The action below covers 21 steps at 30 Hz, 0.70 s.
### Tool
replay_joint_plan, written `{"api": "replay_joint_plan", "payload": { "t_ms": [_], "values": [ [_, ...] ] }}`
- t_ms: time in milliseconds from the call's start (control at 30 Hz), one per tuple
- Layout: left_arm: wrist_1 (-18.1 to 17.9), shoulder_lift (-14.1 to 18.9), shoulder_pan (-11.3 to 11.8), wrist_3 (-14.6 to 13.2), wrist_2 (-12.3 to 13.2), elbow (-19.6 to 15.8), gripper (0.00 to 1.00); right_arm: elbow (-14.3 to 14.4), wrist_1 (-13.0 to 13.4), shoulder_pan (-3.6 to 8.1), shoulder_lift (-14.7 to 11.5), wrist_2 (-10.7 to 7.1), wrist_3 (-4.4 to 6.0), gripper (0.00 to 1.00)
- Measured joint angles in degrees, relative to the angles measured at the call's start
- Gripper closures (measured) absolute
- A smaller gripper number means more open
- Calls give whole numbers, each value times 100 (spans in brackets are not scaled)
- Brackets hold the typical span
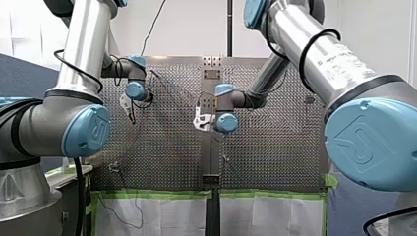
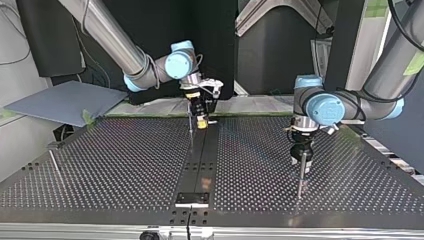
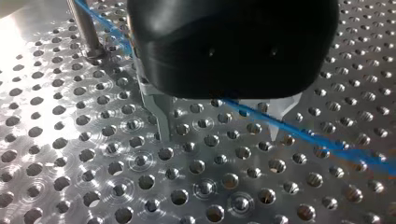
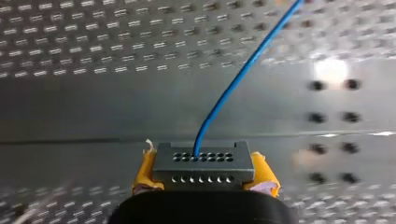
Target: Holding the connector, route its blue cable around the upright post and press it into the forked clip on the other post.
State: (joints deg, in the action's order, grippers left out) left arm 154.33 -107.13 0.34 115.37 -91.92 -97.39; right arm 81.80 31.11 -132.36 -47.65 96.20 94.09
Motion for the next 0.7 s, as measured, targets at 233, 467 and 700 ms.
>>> {"api": "replay_joint_plan", "payload": {
  "t_ms": [233, 467, 700],
  "values": [
    [35, -2, -10, 2, -34, -2, 2, 336, 88, -57, 219, 251, -7, 98],
    [39, -3, -20, 2, -57, -4, 2, 687, 420, -18, 253, 293, 73, 98],
    [72, -3, -24, 2, -66, -4, 2, 1052, 650, -26, 465, 366, 7, 98]
  ]
}}
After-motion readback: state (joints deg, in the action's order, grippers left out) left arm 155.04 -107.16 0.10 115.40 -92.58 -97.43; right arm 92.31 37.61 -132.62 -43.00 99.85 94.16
